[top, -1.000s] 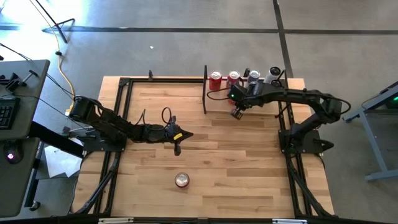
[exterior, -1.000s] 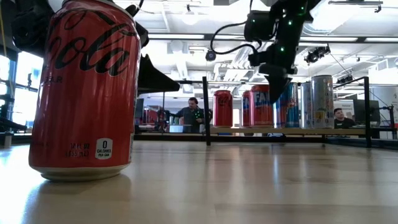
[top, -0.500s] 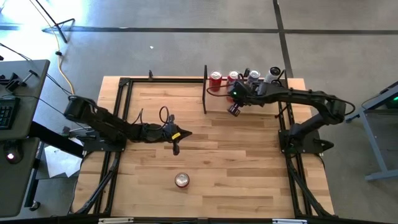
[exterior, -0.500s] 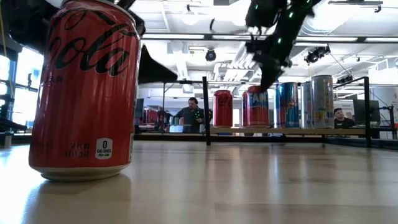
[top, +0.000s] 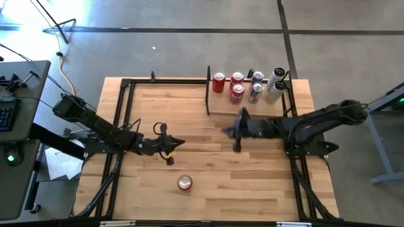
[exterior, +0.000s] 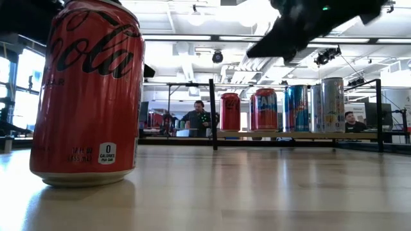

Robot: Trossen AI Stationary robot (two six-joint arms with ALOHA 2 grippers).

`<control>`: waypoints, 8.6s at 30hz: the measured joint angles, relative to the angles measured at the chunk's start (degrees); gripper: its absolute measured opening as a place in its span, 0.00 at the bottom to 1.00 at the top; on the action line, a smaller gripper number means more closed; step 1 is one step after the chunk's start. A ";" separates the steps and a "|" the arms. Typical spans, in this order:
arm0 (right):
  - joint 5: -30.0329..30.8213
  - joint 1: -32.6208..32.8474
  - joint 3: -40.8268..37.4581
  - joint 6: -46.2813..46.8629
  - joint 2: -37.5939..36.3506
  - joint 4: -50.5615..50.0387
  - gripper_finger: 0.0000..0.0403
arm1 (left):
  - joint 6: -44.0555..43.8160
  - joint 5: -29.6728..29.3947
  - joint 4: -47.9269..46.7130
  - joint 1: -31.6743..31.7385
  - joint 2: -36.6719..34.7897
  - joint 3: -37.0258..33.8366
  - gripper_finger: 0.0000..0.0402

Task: Place canned beverage on shelf
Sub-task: Put the red-black soda can on the shelf aligned with the other red-black soda can, then return to Home Position

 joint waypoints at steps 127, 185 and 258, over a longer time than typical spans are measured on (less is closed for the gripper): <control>0.17 8.89 17.95 -18.98 2.77 -15.54 0.58 | -7.93 -7.44 -7.46 -1.85 0.42 0.02 0.00; -33.26 -39.70 4.34 -22.70 12.79 13.41 0.69 | -7.40 -5.52 -4.49 -1.85 0.42 0.00 0.00; -18.76 -17.85 -23.55 -22.26 -7.59 31.79 0.00 | 8.36 17.67 8.78 9.79 0.40 0.00 0.00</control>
